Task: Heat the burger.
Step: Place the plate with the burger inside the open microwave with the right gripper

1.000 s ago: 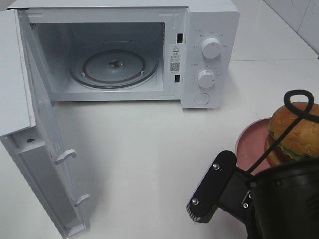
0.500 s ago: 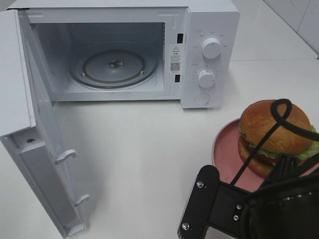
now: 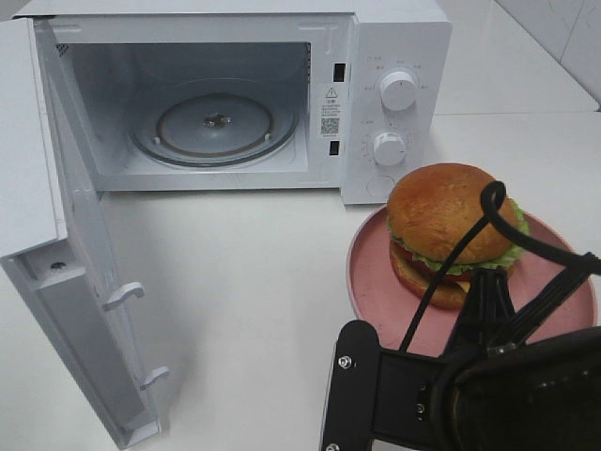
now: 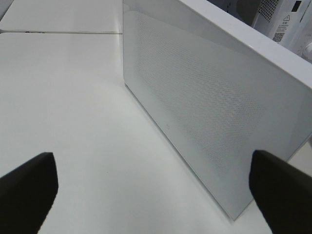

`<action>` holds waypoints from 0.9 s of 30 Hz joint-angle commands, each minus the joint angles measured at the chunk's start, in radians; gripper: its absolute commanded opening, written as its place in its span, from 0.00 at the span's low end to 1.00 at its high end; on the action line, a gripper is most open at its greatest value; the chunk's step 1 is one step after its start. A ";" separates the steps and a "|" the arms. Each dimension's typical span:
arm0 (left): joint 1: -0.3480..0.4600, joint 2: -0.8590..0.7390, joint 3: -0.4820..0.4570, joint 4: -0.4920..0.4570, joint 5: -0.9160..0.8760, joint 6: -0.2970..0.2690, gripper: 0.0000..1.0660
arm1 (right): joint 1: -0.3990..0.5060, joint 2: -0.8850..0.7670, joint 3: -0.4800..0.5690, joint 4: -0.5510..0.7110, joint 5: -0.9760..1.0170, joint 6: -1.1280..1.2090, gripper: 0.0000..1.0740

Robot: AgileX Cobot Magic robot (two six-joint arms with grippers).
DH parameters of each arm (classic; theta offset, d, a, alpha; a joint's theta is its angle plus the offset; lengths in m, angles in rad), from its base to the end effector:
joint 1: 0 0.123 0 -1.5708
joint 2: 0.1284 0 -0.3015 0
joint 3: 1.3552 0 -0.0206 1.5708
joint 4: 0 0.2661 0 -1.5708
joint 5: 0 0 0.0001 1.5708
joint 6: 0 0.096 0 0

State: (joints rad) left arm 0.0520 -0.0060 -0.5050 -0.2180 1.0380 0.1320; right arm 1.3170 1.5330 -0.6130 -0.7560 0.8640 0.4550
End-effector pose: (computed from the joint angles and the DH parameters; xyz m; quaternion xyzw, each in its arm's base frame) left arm -0.0043 -0.0181 0.2873 0.0371 0.8385 -0.0593 0.5404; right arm 0.1048 0.2043 0.1584 -0.6209 0.7354 -0.2129 0.1682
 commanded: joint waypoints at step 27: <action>0.002 -0.020 0.000 -0.008 -0.006 -0.006 0.94 | 0.002 -0.008 0.005 -0.130 -0.177 -0.372 0.00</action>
State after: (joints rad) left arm 0.0520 -0.0060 -0.5050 -0.2180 1.0380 0.1320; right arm 1.3170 1.5330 -0.6070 -0.8260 0.6900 0.1130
